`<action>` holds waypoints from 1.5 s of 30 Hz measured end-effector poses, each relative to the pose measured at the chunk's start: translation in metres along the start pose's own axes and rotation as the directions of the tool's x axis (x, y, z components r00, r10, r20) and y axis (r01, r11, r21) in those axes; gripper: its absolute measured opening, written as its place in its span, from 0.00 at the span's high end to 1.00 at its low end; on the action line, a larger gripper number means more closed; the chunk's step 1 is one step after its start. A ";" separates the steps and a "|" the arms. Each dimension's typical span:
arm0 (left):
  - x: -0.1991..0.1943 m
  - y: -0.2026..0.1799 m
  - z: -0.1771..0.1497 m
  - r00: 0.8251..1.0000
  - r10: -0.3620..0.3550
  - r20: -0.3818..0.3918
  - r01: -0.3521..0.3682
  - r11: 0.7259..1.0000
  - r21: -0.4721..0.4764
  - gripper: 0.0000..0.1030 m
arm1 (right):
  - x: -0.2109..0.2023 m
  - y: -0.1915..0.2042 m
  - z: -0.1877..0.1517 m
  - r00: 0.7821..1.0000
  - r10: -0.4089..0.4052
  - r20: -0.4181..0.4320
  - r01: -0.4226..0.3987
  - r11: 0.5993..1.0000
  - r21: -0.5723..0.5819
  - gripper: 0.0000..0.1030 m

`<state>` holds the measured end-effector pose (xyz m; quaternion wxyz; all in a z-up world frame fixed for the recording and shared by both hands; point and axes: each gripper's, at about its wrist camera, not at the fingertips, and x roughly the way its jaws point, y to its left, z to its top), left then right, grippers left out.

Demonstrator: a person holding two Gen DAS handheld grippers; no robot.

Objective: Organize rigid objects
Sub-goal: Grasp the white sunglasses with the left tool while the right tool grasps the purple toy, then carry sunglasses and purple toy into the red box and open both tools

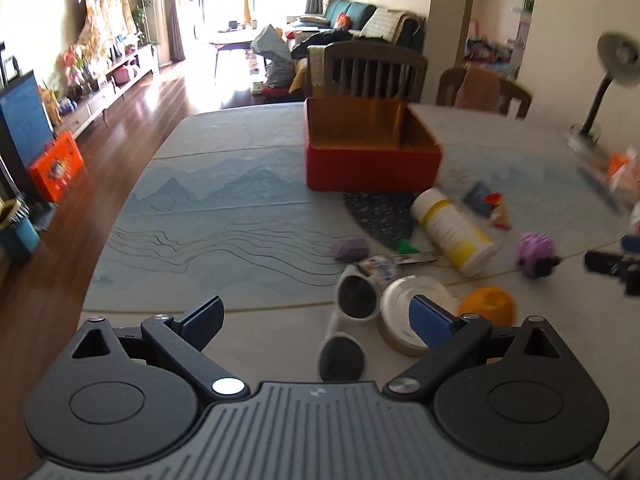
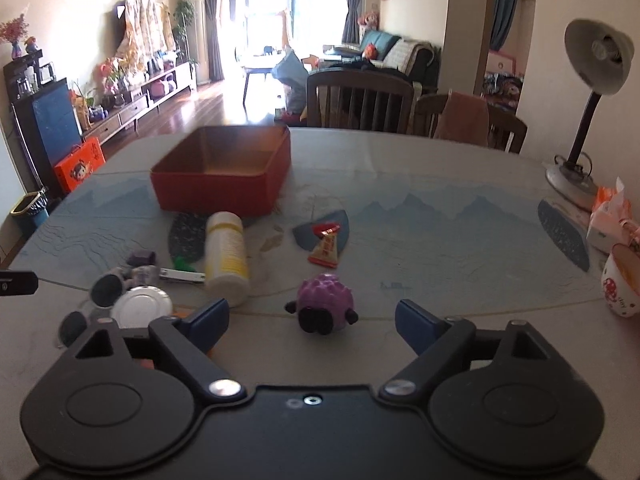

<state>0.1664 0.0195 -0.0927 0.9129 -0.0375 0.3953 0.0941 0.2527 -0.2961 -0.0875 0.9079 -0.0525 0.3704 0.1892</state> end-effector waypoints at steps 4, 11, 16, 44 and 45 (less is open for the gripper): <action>0.029 -0.010 -0.001 0.999 0.023 -0.028 -0.021 0.998 0.053 0.03 | 0.022 -0.009 0.003 0.999 0.008 -0.043 -0.009 1.000 -0.020 0.19; 0.059 -0.012 -0.013 0.994 0.025 -0.103 -0.017 0.997 0.078 0.04 | 0.048 -0.013 0.004 0.995 0.037 -0.089 -0.041 0.998 -0.046 0.23; 0.070 -0.011 -0.019 0.992 0.009 -0.127 -0.001 0.998 0.068 0.10 | 0.062 -0.014 0.005 0.993 0.033 -0.114 -0.040 0.998 -0.057 0.26; 0.066 -0.007 -0.032 0.992 0.016 -0.127 -0.005 0.996 0.088 0.60 | 0.083 -0.002 0.011 0.990 0.005 -0.143 -0.018 0.995 -0.094 0.40; 0.066 -0.005 -0.031 0.992 0.015 -0.126 -0.005 0.997 0.077 0.60 | 0.080 -0.002 0.012 0.991 0.010 -0.137 -0.023 0.996 -0.091 0.40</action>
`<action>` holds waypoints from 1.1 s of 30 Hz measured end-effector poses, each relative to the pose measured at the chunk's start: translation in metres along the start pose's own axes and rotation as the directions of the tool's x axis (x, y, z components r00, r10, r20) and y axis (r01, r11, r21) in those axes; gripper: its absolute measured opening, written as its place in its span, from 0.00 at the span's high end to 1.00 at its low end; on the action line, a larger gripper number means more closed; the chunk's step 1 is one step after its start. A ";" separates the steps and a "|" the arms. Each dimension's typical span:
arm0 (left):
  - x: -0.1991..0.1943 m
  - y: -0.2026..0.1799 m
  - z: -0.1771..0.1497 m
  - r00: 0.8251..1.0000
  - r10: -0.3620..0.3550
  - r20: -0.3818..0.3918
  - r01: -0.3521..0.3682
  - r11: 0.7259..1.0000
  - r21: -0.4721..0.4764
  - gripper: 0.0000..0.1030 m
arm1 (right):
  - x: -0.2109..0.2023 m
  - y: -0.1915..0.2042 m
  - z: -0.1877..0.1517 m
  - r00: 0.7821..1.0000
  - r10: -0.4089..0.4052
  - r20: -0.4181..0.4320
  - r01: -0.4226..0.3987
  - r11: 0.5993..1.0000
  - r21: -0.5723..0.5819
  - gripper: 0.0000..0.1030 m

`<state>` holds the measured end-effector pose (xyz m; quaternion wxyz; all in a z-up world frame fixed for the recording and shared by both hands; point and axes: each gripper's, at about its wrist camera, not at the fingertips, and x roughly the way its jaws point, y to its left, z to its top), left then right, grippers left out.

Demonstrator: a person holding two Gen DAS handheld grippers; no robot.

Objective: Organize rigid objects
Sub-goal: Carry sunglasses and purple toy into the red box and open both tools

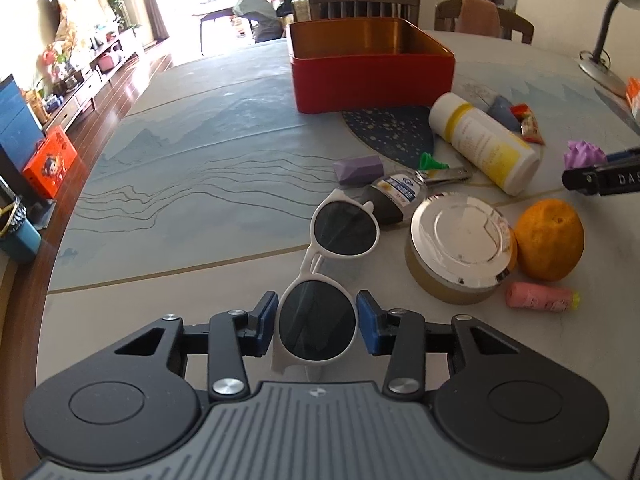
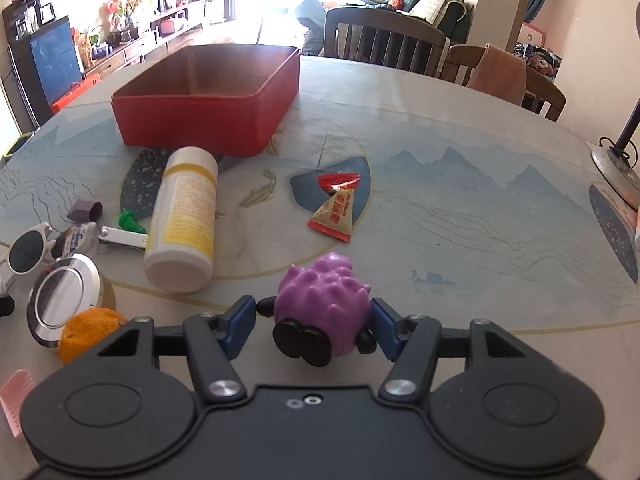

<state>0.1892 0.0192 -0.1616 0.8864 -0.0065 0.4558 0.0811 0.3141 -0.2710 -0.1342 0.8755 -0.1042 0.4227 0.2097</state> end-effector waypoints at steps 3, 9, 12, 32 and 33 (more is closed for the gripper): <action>-0.004 0.006 0.004 1.000 0.001 0.007 0.000 0.999 -0.034 0.60 | -0.009 -0.002 0.003 1.000 0.010 0.019 -0.010 1.000 -0.001 0.40; -0.016 0.019 0.021 0.999 0.007 0.050 -0.002 0.996 -0.093 0.60 | -0.028 0.000 0.018 0.997 0.041 0.058 -0.039 0.999 -0.032 0.40; -0.020 0.024 0.033 0.998 -0.002 0.058 0.009 0.993 -0.119 0.60 | -0.035 0.001 0.029 0.995 0.066 0.070 -0.063 0.997 -0.051 0.40; -0.026 0.031 0.171 0.977 -0.039 0.211 0.063 0.992 -0.111 0.60 | -0.016 0.022 0.125 0.980 0.163 0.114 -0.138 0.969 -0.204 0.40; -0.024 0.029 0.180 0.974 -0.037 0.222 0.061 0.993 -0.105 0.60 | -0.013 0.024 0.130 0.979 0.168 0.115 -0.141 0.967 -0.212 0.40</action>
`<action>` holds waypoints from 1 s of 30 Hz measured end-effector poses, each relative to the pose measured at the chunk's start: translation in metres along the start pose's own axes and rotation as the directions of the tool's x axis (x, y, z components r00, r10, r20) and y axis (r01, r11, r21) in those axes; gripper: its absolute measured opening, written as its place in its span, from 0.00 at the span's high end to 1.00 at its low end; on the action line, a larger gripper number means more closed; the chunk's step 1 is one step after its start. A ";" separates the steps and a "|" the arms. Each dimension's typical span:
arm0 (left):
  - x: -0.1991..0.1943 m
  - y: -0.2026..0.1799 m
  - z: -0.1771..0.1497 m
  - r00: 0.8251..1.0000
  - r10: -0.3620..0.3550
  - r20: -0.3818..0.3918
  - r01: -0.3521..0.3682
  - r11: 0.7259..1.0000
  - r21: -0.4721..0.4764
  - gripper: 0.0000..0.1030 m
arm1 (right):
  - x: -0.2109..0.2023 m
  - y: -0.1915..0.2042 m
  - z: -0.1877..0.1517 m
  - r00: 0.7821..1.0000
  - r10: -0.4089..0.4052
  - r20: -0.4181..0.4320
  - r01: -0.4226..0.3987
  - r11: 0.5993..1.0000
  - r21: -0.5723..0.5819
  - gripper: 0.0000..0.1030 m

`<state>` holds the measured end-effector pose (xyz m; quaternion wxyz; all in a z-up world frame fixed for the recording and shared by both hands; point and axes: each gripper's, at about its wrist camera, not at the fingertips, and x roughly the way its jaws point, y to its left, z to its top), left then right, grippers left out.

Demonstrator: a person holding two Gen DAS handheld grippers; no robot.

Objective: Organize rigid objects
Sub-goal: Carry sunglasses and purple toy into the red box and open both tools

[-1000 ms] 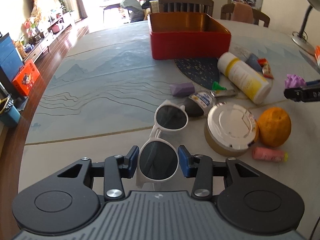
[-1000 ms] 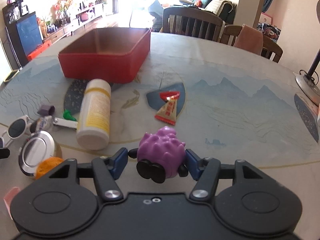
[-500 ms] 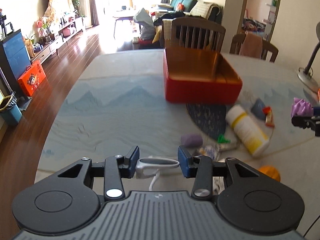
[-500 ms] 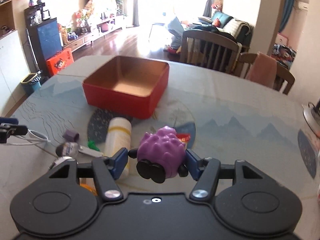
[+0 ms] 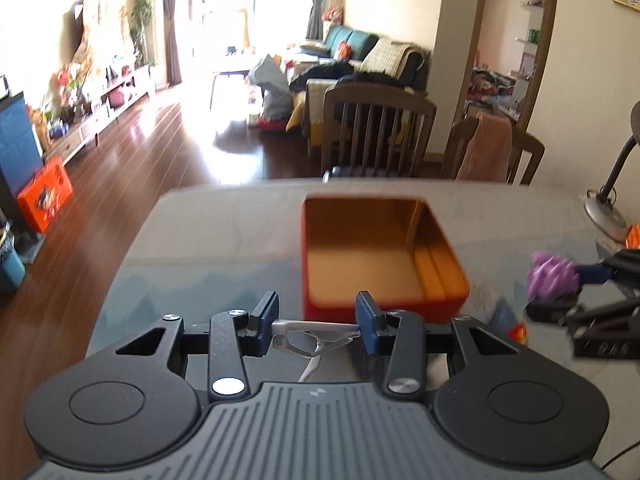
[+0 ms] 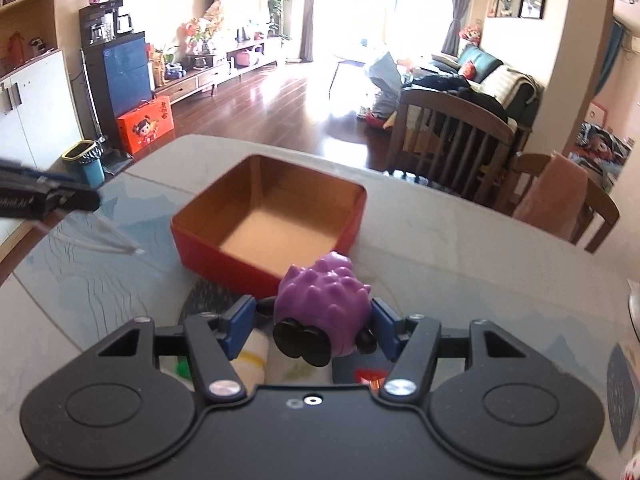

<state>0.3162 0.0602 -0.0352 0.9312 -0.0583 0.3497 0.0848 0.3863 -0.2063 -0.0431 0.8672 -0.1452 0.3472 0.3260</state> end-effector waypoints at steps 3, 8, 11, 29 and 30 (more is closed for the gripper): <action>0.014 -0.006 0.024 1.000 -0.005 0.026 0.005 1.000 0.002 0.60 | 0.013 0.003 0.014 1.000 0.017 0.004 -0.017 1.000 -0.020 0.40; 0.046 -0.011 0.054 0.999 -0.023 0.038 0.024 0.999 -0.030 0.60 | 0.038 0.006 0.032 0.999 0.048 -0.004 -0.048 0.997 -0.054 0.40; 0.072 -0.016 0.063 1.000 -0.020 0.021 0.021 0.999 -0.034 0.60 | 0.055 0.008 0.039 0.998 0.059 -0.016 -0.059 0.996 -0.063 0.40; 0.184 -0.027 0.042 0.985 -0.032 -0.168 0.029 0.999 -0.023 0.60 | 0.138 0.016 0.034 0.981 0.114 -0.157 -0.129 0.988 -0.086 0.41; 0.186 -0.027 0.040 0.984 -0.028 -0.175 0.025 1.000 -0.019 0.60 | 0.139 0.016 0.034 0.980 0.115 -0.159 -0.130 0.988 -0.083 0.41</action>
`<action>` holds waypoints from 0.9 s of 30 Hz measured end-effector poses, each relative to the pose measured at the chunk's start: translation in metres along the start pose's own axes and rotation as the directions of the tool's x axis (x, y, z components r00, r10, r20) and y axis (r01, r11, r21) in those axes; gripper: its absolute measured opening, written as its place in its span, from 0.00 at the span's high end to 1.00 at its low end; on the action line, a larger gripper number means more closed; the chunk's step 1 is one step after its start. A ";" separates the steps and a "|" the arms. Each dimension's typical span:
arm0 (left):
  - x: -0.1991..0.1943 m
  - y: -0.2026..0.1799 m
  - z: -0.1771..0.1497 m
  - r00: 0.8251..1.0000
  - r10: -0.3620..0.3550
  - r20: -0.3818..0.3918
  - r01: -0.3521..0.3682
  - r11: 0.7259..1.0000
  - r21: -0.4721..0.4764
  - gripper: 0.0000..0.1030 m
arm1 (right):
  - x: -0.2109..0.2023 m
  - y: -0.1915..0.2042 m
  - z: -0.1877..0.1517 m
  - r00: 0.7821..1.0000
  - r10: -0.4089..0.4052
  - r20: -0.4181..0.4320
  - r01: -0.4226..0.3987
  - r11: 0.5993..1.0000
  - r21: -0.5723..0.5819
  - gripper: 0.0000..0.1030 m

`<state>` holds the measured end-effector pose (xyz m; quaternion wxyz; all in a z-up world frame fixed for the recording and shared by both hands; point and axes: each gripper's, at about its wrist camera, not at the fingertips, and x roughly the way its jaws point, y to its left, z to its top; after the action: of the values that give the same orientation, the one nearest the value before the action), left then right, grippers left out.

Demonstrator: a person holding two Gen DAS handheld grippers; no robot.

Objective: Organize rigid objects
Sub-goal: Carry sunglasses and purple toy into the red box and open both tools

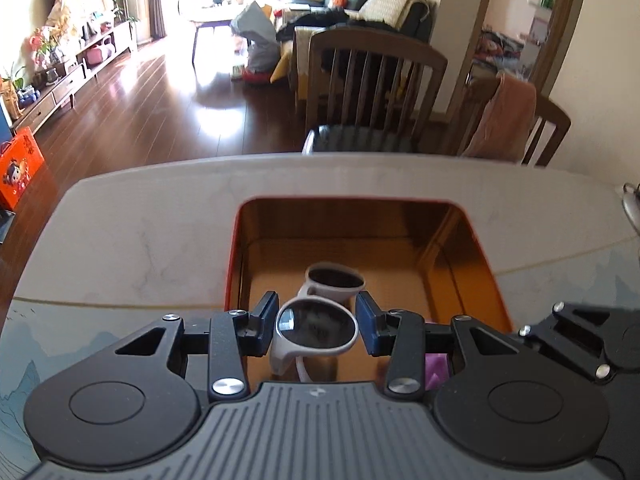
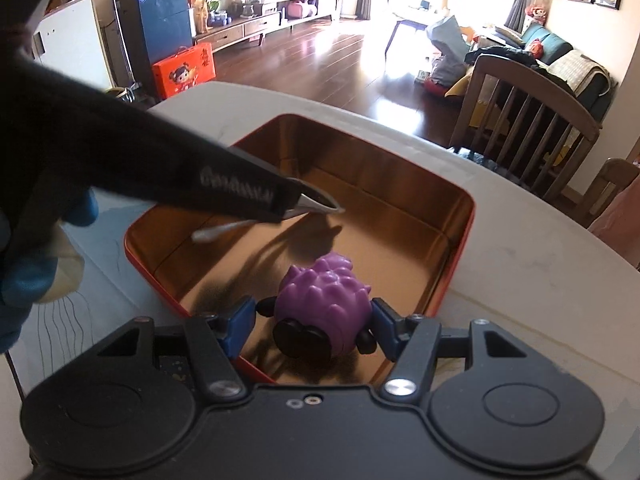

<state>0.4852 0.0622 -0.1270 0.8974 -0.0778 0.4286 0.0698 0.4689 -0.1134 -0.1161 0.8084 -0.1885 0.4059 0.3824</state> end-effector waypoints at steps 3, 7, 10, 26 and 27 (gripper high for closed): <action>0.006 0.000 -0.001 1.000 -0.006 -0.020 0.006 1.000 -0.004 0.60 | 0.002 -0.001 -0.001 1.000 0.010 -0.010 -0.010 1.000 0.014 0.41; 0.011 -0.001 -0.003 0.999 -0.008 -0.050 0.008 1.000 0.006 0.60 | 0.004 -0.004 0.001 0.999 0.032 -0.017 -0.031 0.999 0.033 0.41; 0.015 -0.001 -0.005 0.997 -0.012 -0.077 0.012 1.000 0.009 0.60 | 0.004 -0.004 0.001 0.999 0.035 -0.019 -0.034 0.999 0.041 0.39; -0.014 -0.003 -0.011 0.999 -0.015 -0.037 0.015 1.000 0.010 0.45 | -0.019 -0.012 0.003 1.000 0.023 0.013 -0.025 0.995 0.092 0.31; -0.019 -0.004 -0.010 0.999 -0.017 -0.033 0.018 1.000 0.009 0.45 | -0.022 -0.012 0.004 1.000 0.019 0.016 -0.021 0.995 0.094 0.31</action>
<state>0.4668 0.0553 -0.1181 0.8912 -0.0784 0.4429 0.0586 0.4722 -0.1286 -0.0962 0.8156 -0.1434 0.4191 0.3724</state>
